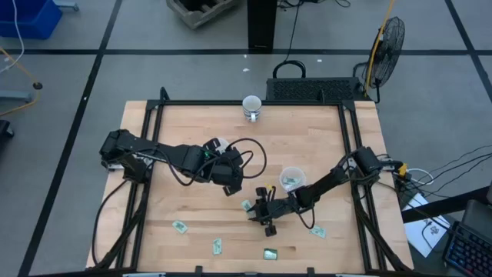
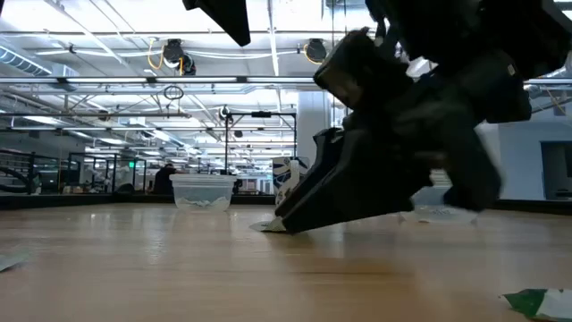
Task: Pick and place Stevia / Truvia into bins
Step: Put the light green stevia packet into the right transparent container
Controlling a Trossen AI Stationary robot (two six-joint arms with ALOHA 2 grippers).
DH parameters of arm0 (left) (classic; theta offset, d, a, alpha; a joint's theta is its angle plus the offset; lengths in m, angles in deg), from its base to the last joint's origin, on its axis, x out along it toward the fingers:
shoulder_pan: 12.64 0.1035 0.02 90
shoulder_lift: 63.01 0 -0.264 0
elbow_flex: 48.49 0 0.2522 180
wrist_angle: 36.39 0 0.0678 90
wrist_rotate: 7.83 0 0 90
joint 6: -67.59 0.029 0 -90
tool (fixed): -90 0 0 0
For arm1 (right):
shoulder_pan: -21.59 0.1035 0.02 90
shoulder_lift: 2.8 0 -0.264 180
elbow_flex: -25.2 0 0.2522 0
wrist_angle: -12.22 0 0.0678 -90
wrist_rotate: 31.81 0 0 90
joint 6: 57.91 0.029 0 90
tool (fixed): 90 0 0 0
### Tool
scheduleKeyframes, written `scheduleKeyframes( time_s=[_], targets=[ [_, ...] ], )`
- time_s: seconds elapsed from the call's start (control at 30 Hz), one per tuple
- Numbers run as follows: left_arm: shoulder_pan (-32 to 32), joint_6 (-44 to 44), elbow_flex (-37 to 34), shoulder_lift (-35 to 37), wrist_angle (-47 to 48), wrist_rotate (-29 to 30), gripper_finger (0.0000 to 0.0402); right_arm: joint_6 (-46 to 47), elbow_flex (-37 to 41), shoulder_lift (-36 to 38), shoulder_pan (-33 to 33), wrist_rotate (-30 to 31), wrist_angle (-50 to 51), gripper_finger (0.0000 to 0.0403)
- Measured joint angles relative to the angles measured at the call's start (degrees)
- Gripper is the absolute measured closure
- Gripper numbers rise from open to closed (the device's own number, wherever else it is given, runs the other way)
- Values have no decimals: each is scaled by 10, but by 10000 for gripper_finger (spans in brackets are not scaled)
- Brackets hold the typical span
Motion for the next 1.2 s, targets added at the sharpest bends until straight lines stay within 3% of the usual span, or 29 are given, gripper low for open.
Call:
scheduleKeyframes(
  time_s=[0.63,0.97,1.2],
  targets=[
    [0,27,0,0,0,0,364,12,-1,2,-23,10,44,282],
    [0,26,0,0,0,0,364,21,0,2,-24,10,49,394],
    [0,26,0,0,0,0,364,10,1,28,-26,16,83,401]
  ],
)
